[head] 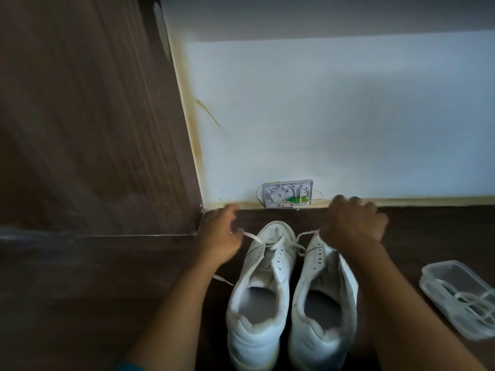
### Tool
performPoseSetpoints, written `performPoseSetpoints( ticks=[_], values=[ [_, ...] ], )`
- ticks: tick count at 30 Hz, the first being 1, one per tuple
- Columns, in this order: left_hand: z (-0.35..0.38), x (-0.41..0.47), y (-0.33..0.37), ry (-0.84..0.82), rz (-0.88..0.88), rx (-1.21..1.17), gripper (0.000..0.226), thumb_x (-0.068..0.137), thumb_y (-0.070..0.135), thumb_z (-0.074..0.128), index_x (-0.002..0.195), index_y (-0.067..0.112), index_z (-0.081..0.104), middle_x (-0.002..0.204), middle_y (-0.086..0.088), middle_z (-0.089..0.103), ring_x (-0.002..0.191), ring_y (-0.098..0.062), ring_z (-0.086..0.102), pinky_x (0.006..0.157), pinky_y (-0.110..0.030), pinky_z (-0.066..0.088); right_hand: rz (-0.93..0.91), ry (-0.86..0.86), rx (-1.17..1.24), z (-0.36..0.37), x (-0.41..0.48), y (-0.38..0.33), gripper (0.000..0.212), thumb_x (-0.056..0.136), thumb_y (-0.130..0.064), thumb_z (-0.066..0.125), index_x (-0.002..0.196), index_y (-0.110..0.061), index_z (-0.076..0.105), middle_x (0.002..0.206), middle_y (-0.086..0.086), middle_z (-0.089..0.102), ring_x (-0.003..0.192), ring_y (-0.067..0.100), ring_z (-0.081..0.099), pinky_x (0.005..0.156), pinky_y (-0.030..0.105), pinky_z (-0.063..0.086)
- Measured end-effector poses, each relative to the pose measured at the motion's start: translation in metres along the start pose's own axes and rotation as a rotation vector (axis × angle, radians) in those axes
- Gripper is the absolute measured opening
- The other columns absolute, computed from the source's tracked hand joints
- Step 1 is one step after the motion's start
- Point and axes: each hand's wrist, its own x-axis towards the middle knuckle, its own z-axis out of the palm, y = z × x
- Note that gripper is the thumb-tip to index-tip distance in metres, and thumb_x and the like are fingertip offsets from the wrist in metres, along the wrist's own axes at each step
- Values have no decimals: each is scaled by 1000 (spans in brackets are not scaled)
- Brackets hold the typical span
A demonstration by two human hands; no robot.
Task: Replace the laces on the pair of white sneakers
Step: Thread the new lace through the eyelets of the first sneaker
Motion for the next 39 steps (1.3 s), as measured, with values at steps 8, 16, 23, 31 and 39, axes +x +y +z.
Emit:
performPoseSetpoints(
  ticks=[8, 16, 23, 31, 39],
  values=[
    [22, -1, 8, -172, 139, 155, 12, 85, 7, 57, 78, 15, 63, 90, -7, 64, 87, -24, 60, 73, -29, 43, -484, -253, 163, 32, -3, -36, 31, 87, -18, 58, 117, -12, 58, 119, 8, 61, 113, 26, 55, 88, 30, 45],
    [-13, 6, -4, 110, -200, 154, 13, 93, 16, 48, 83, 14, 56, 86, -7, 60, 79, -24, 57, 68, -32, 42, -133, 62, 440, 0, 12, 2, 22, 78, -7, 57, 101, -8, 58, 95, 12, 65, 89, 30, 59, 67, 28, 42],
    [23, -2, 9, -240, 168, 201, 21, 88, 16, 58, 106, 17, 67, 104, -6, 61, 101, -23, 58, 87, -32, 46, -568, -234, 208, 31, -2, -30, 30, 80, -21, 62, 109, -24, 67, 114, 2, 65, 107, 22, 58, 89, 29, 46],
    [14, -3, 21, -250, -98, 105, 15, 88, 4, 49, 89, -1, 63, 93, -18, 64, 87, -28, 58, 57, -28, 32, -524, -191, 295, 24, 3, -21, 20, 81, -5, 55, 79, -22, 62, 97, 3, 67, 95, 22, 61, 68, 20, 36],
    [7, 1, 24, -331, -317, -146, 33, 87, 4, 49, 57, 16, 44, 60, 1, 42, 55, -13, 38, 52, -26, 34, -373, -260, 278, 24, 7, -24, 13, 82, -19, 59, 86, -14, 70, 91, 2, 68, 87, 21, 63, 73, 27, 50]
  ],
)
